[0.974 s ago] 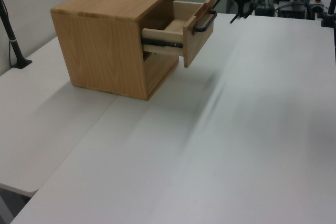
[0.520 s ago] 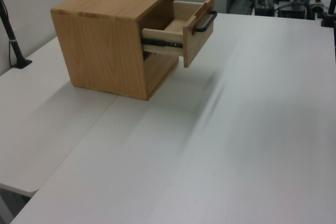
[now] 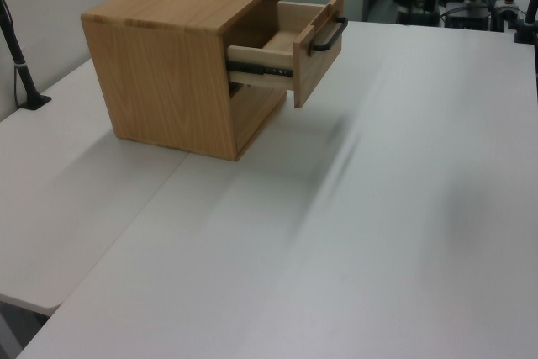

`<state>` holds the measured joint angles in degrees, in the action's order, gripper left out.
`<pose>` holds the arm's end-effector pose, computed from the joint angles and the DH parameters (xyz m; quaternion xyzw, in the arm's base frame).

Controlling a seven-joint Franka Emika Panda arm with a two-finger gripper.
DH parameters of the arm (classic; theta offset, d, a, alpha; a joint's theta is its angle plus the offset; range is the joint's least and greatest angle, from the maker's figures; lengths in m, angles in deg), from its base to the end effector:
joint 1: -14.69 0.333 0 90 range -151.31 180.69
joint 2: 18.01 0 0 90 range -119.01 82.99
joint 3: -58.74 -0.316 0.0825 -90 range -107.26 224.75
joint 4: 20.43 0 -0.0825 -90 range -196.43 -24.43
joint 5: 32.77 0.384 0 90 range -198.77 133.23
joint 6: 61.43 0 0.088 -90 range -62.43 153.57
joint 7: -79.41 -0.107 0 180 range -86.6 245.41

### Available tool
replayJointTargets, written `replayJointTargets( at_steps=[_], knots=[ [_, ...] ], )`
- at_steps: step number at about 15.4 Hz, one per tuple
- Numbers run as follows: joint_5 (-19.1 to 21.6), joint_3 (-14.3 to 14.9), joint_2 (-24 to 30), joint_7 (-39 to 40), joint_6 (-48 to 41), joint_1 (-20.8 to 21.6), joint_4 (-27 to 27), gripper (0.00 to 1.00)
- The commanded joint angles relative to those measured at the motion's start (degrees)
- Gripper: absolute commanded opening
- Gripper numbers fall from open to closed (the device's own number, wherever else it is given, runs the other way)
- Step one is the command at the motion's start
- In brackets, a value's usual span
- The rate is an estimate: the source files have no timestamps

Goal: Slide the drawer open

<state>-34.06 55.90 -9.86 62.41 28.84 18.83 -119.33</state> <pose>0.5054 0.0613 0.6272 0.9960 -0.0875 -0.0011 0.0153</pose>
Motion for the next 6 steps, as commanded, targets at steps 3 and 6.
replayJointTargets(
  at_steps=[3,6],
  knots=[
    [-4.9,0.8,-1.3,14.6,-6.3,1.4,1.0,1.00],
    [-6.1,0.8,-1.9,14.7,-6.3,1.7,1.1,1.00]
  ],
)
